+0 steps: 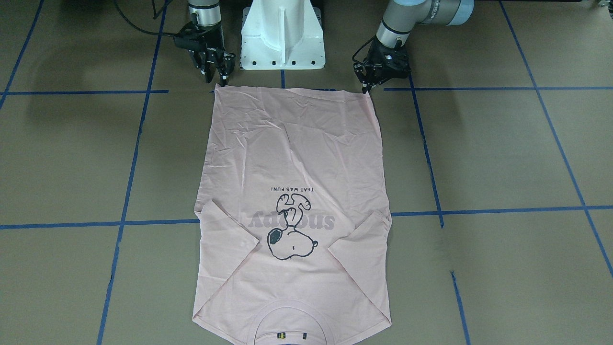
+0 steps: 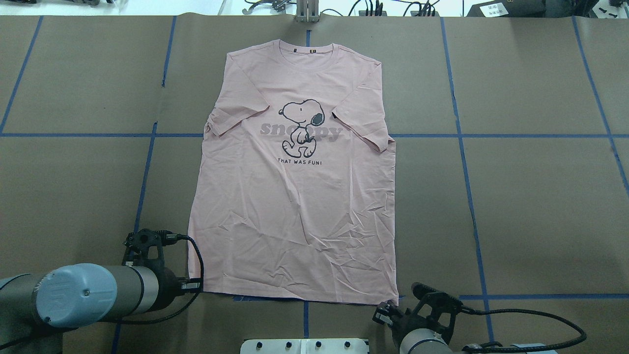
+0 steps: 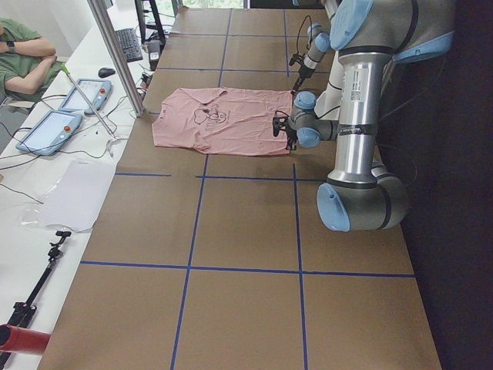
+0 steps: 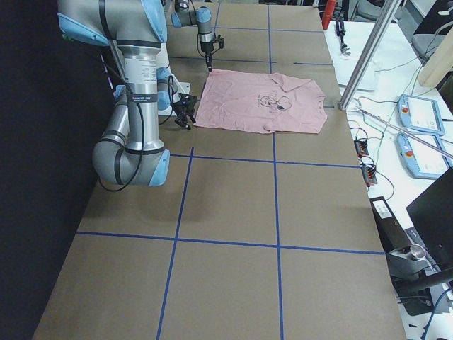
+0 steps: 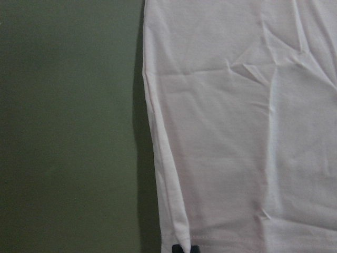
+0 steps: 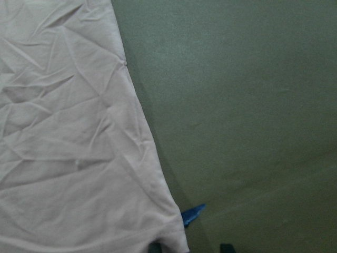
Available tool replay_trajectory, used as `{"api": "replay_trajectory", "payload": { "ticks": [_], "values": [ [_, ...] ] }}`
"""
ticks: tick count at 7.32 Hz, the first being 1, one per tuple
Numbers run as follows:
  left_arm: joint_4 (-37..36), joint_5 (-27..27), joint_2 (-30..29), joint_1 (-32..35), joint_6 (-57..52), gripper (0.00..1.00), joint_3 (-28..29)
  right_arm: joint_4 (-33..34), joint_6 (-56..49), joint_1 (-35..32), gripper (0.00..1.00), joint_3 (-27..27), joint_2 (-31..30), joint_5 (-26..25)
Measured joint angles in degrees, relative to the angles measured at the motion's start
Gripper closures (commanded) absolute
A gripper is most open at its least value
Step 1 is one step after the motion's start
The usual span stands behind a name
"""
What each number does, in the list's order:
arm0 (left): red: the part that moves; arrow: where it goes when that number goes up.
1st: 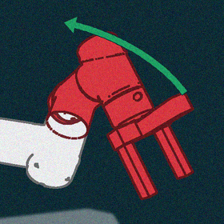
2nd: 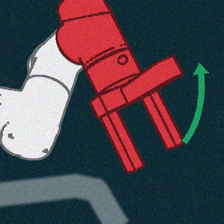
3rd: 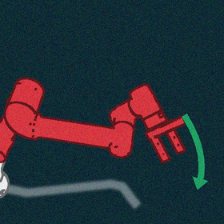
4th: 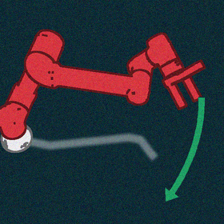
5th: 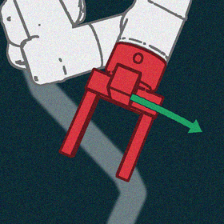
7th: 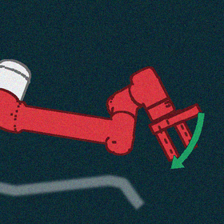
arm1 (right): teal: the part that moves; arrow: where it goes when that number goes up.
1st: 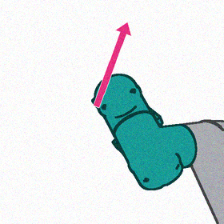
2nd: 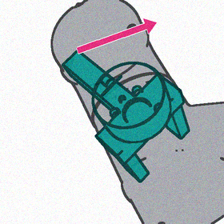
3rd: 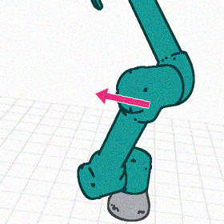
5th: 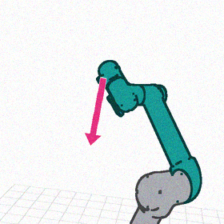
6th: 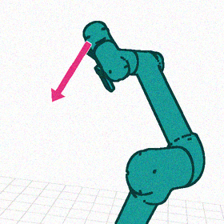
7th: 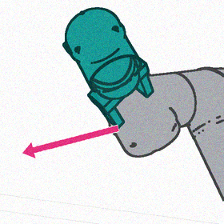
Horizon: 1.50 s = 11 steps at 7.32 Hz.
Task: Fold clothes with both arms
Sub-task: 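Grasp the hem corners with both grippers, then lift the hem with both grippers and fold it onto the collar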
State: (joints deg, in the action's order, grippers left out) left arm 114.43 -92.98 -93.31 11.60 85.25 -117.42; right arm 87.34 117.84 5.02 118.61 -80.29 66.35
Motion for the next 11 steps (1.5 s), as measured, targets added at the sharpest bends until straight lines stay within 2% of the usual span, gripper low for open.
{"api": "replay_trajectory", "payload": {
  "ticks": [4,6,7,8,9,10,11],
  "values": [
    [0.00,-0.05,-0.30,0.00,-0.06,1.00,0.00,-0.05,0.46,-1.69,1.00,0.03,1.41,-0.01],
    [-0.88,-1.38,-0.17,0.68,-0.95,1.00,-2.97,3.17,-2.01,-4.17,1.00,3.63,1.41,2.83],
    [-3.37,-4.37,0.55,1.88,-1.78,1.00,-7.55,8.76,-3.87,-5.74,1.00,9.23,1.46,5.49],
    [-9.82,-7.77,0.67,3.26,-2.23,1.00,-14.69,18.28,-5.28,-7.29,1.00,16.62,3.40,8.51],
    [-19.21,-10.81,-0.60,4.64,-2.55,1.00,-22.77,29.62,-6.41,-8.99,1.00,23.23,8.71,12.17],
    [-29.97,-14.15,-5.04,7.98,-3.30,1.00,-29.57,40.64,-7.39,-10.47,1.00,27.88,15.73,15.32],
    [-38.01,-16.78,-10.54,11.99,-5.10,1.00,-32.28,46.75,-9.23,-11.68,1.00,29.72,20.05,16.80]
  ]
}}
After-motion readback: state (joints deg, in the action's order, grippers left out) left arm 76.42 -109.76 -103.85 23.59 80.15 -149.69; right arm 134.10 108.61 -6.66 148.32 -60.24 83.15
